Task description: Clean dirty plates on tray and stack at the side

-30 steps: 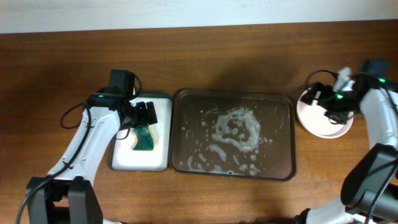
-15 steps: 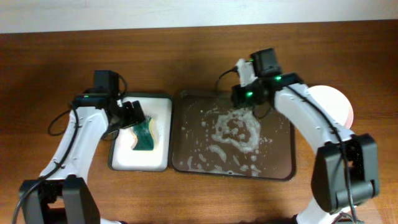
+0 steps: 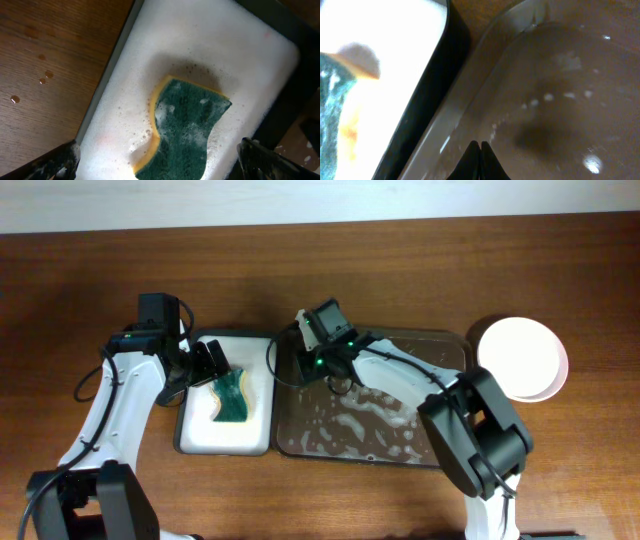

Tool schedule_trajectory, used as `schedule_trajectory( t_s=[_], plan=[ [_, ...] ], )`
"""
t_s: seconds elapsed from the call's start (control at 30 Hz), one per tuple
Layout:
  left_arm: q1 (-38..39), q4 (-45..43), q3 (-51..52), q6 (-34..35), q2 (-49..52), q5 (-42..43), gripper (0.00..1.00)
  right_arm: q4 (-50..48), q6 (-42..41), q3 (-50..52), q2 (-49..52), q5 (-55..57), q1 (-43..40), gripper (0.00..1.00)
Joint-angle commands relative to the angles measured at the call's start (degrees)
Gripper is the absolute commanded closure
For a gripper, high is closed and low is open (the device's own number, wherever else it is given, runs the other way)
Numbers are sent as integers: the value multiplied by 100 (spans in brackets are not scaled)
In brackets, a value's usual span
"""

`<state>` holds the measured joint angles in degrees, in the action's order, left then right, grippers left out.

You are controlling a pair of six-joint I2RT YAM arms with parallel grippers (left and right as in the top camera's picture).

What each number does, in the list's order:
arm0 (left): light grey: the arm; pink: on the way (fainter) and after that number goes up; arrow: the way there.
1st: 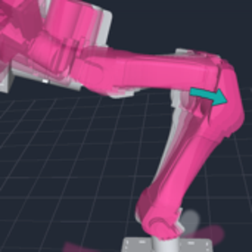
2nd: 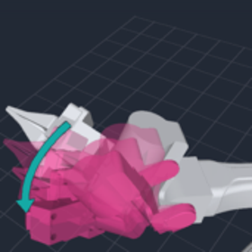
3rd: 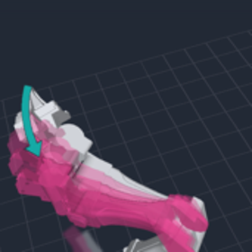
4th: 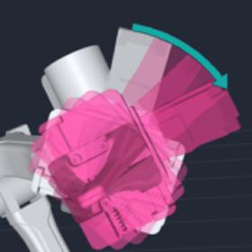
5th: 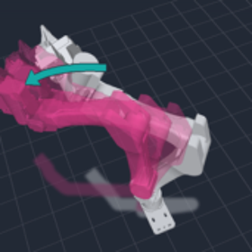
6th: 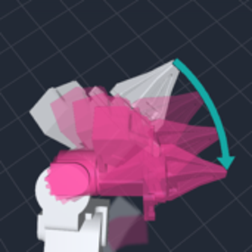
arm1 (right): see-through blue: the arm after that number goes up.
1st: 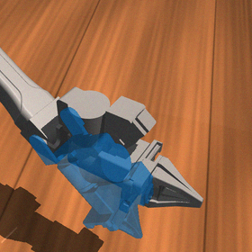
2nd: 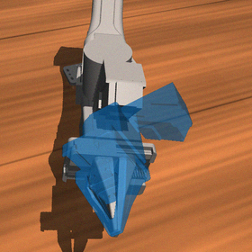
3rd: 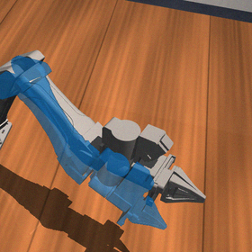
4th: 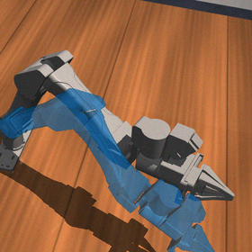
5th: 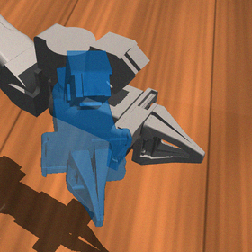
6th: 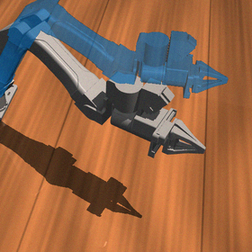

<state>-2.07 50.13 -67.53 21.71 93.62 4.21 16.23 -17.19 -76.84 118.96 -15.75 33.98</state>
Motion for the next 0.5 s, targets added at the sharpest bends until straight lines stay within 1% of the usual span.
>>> schedule_trajectory(
  t_s=[0.0,0.23,0.47],
  plan=[
    [-9,4,-103,52,-76,76,1,-188,-315,-59,247,140,151,96],
    [-9,4,-103,52,-76,76,0,-402,-326,-59,367,140,404,96],
    [-9,4,-103,52,-76,76,0,-409,-328,-59,367,-50,527,96]
  ],
)
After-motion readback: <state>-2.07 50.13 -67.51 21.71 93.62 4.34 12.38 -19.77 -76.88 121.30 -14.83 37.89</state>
